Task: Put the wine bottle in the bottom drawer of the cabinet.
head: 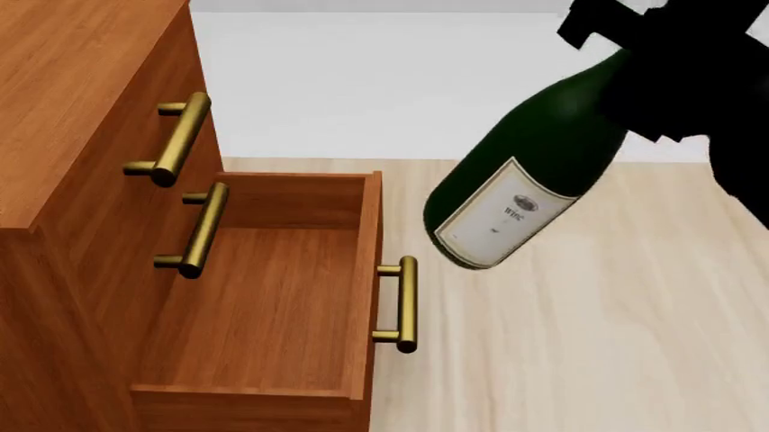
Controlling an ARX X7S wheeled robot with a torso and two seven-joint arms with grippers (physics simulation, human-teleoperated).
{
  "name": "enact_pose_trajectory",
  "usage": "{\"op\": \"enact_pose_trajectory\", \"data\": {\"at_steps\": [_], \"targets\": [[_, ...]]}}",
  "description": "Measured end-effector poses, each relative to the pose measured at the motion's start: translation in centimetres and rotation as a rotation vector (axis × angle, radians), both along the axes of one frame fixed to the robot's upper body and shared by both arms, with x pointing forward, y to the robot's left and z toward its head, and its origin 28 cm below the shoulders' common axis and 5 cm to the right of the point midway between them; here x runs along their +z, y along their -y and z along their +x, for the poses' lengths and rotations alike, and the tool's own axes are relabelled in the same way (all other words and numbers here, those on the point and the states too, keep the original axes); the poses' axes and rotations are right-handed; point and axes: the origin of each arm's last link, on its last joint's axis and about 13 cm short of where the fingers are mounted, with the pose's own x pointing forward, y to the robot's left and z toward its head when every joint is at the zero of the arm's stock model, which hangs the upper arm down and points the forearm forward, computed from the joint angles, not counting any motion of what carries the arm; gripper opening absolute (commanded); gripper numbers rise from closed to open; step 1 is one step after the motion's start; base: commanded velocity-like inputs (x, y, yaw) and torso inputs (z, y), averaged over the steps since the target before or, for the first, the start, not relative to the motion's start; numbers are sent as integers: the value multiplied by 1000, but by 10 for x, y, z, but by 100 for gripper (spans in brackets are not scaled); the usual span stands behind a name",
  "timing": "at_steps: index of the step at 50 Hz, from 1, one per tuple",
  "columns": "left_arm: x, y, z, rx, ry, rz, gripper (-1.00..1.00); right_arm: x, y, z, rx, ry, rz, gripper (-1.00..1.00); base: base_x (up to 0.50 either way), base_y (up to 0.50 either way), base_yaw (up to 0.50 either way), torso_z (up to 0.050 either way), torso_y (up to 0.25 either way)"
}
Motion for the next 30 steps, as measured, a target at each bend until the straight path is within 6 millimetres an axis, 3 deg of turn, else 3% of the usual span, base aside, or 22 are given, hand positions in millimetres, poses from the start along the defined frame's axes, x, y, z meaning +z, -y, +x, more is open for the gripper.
{"op": "enact_pose_trajectory", "data": {"at_steps": [14, 30], "targets": [[0, 1, 0, 3, -11, 9, 100, 10, -7, 19, 72, -131, 78, -100, 0, 0, 0, 0, 1], [0, 1, 1, 5, -22, 16, 100, 21, -23, 47, 168, -226, 52, -100, 0, 0, 0, 0, 1]]}}
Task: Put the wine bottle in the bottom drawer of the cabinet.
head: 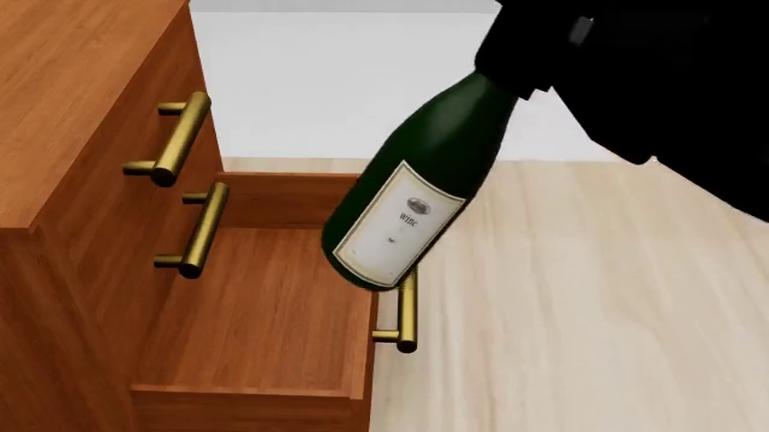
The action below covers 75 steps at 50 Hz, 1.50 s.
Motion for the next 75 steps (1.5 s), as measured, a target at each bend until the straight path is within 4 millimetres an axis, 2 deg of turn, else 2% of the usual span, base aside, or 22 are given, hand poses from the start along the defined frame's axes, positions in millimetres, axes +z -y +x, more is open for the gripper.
{"op": "enact_pose_trajectory", "data": {"at_steps": [33, 51, 61, 75], "targets": [[-1, 0, 0, -3, 10, 8, 100, 8, -46, 63, 124, -89, -163, -100, 0, 0, 0, 0, 1], [-1, 0, 0, -14, 15, 11, 100, 14, -71, 83, 186, -115, -214, -100, 0, 0, 0, 1, 1], [-1, 0, 1, -16, 16, 14, 100, 7, -84, 97, 202, -140, -242, -100, 0, 0, 0, 0, 0], [-1, 1, 0, -21, 18, 16, 100, -14, -95, 120, 203, -185, -274, -100, 0, 0, 0, 0, 1]]}}
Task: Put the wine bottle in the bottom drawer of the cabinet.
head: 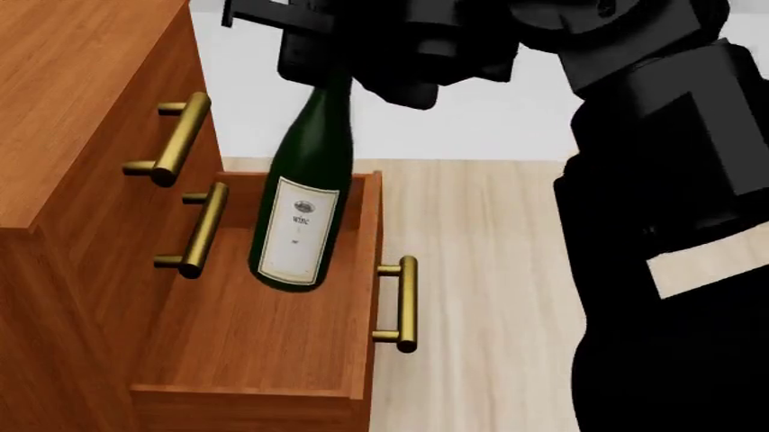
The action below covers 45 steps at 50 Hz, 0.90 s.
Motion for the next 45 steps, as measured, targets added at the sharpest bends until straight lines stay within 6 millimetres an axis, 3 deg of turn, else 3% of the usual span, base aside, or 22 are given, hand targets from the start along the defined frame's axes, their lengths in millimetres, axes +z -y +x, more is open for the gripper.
{"op": "enact_pose_trajectory", "data": {"at_steps": [20, 45], "targets": [[0, 0, 1, -6, -4, 6, 100, -27, -7, 15, 14, -21, -23, -100, 0, 0, 0, 1, 1], [0, 1, 2, -16, -16, 25, 100, -53, -18, 20, 54, -18, -50, -100, 0, 0, 0, 0, 0]]}}
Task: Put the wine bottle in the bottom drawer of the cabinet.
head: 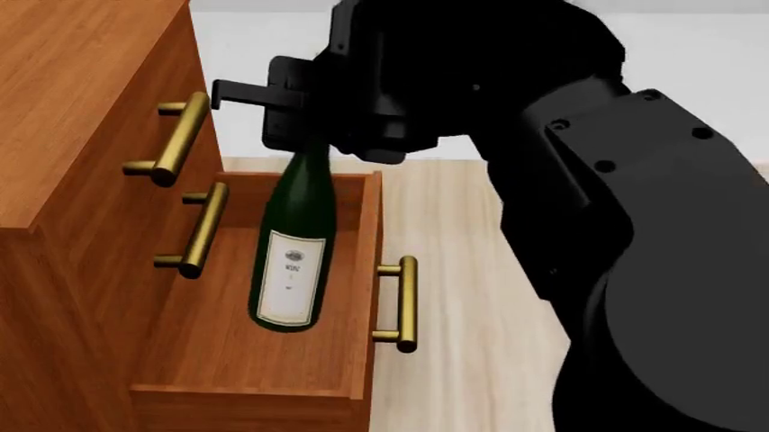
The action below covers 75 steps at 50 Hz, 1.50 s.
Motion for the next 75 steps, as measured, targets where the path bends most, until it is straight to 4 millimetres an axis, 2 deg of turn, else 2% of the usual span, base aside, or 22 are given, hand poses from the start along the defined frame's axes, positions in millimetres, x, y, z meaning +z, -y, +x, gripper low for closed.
{"op": "enact_pose_trajectory", "data": {"at_steps": [16, 75], "targets": [[0, 0, 1, -2, -1, 6, 100, -19, -1, 3, 6, -24, -8, -100, 0, 0, 0, 1, 1], [2, 1, 0, -18, 7, 26, 100, -65, -5, 9, 42, 21, -59, -100, 0, 0, 0, 0, 1]]}}
